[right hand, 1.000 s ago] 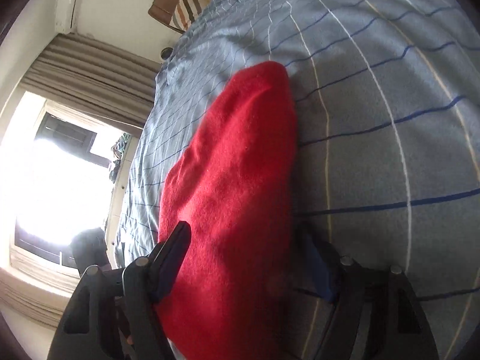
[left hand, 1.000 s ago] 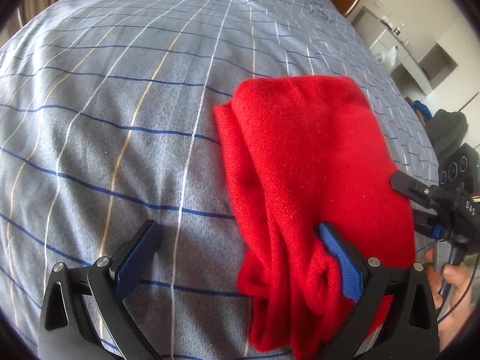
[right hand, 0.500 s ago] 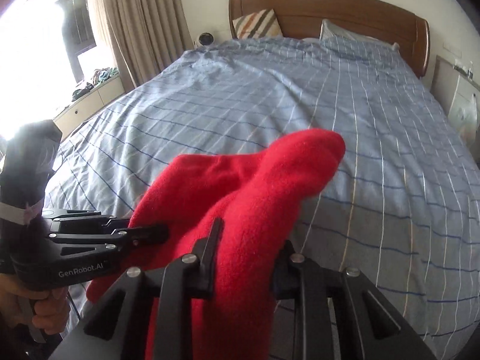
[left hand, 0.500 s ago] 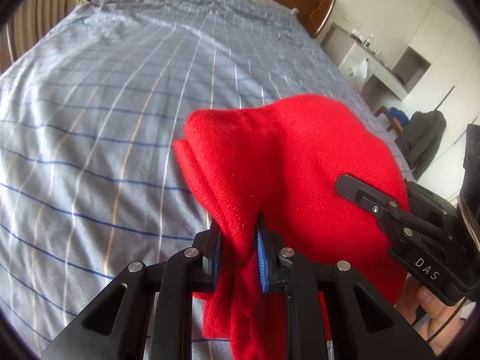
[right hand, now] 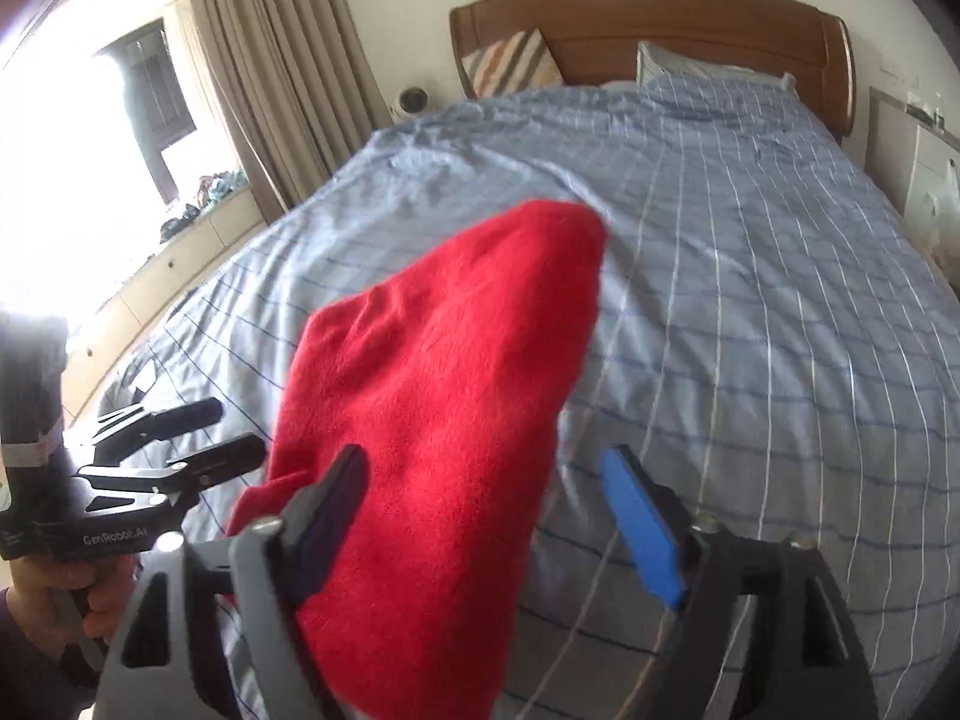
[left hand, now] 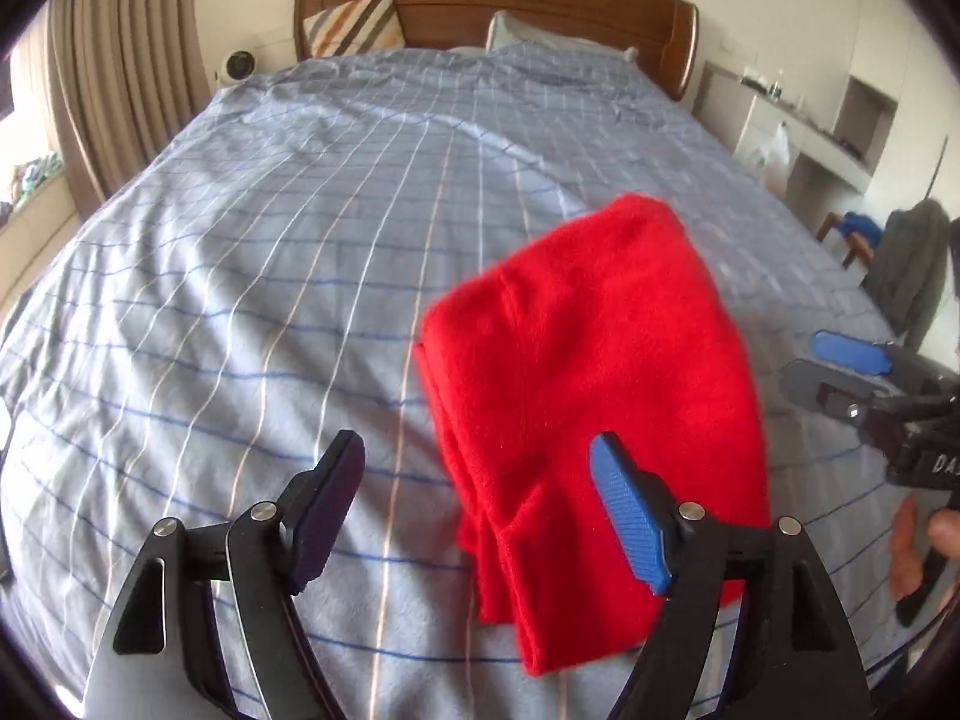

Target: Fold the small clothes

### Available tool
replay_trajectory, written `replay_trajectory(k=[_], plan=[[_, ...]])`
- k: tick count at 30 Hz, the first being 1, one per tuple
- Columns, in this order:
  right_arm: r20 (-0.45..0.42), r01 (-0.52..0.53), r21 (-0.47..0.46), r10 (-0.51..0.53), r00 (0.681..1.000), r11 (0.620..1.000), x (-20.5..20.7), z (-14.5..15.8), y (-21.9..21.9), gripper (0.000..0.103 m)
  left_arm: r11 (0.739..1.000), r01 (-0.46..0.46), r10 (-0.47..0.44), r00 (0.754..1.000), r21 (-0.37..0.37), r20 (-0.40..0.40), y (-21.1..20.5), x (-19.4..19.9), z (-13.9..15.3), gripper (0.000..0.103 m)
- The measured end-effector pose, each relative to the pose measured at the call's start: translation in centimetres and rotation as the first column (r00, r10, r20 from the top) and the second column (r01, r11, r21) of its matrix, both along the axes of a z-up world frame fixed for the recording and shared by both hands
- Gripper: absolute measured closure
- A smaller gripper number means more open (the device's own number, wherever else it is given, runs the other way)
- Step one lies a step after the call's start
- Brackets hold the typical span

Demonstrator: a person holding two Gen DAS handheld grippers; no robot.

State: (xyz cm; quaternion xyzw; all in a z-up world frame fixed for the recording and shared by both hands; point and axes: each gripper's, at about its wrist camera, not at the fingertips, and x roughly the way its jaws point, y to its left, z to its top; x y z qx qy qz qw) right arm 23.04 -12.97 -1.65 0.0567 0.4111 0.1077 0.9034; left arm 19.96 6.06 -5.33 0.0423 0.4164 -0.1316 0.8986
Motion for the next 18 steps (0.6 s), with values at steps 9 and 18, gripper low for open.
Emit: replay_trajectory(k=[9, 18], plan=[[0.018, 0.151, -0.155, -0.150, 0.989, 0.976, -10.0, -2.9, -2.2, 0.009, 0.983, -0.134, 0.102, 0.968, 0.129, 0.231, -0.4, -8.8, 1.7, 0.001], [0.143, 0.209, -0.101, -0.194, 0.971, 0.973, -14.5, 4.0, 0.2, 0.001, 0.973, -0.220, 0.201, 0.956, 0.066, 0.215, 0.9, -11.8, 5.9, 0.000]])
